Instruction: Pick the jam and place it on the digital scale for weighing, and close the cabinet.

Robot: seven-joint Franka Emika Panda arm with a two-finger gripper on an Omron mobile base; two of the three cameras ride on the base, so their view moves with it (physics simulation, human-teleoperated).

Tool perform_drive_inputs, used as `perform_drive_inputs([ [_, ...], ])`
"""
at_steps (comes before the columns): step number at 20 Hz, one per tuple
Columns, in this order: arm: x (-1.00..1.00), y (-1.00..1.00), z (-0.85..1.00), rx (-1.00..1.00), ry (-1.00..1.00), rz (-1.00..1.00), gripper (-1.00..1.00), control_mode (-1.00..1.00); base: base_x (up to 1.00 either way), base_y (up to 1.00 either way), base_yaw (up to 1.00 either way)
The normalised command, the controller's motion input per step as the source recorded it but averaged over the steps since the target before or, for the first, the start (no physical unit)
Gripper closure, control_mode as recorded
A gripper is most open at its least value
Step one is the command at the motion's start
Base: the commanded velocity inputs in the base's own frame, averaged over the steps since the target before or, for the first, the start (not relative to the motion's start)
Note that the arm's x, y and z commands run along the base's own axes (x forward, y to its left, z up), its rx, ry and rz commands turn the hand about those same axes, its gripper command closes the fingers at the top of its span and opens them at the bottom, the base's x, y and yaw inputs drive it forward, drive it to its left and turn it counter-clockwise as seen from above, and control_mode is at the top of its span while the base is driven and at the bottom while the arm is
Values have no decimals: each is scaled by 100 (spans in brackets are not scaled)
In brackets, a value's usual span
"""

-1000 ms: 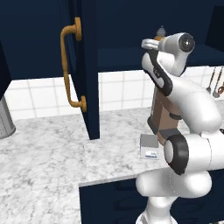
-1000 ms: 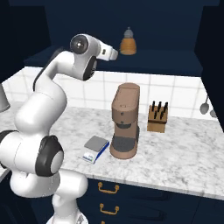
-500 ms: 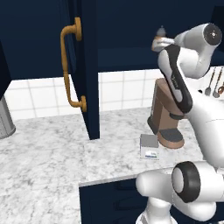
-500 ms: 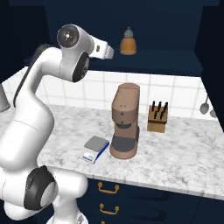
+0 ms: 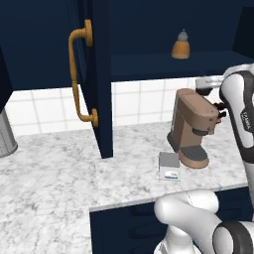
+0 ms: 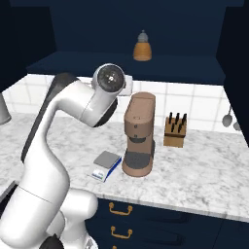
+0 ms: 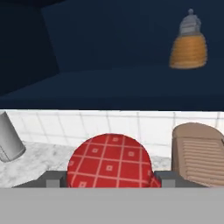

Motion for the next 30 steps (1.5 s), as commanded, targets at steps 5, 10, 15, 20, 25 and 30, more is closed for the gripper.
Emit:
perform_drive_inputs([
  [5, -26, -10, -90, -8, -1, 38, 100, -100, 0, 0, 0],
  [10, -15, 4, -100, -4, -2, 14, 100, -100, 0, 0, 0],
  [15, -1, 35, -93, -3, -2, 1, 100, -100, 0, 0, 0],
  [20, 15, 18, -70, -2, 3, 0, 100, -100, 0, 0, 0],
  [25, 19, 15, -39, -2, 12, 0, 100, -100, 0, 0, 0],
  [30, 26, 1, -28, 0, 12, 4, 100, -100, 0, 0, 0],
])
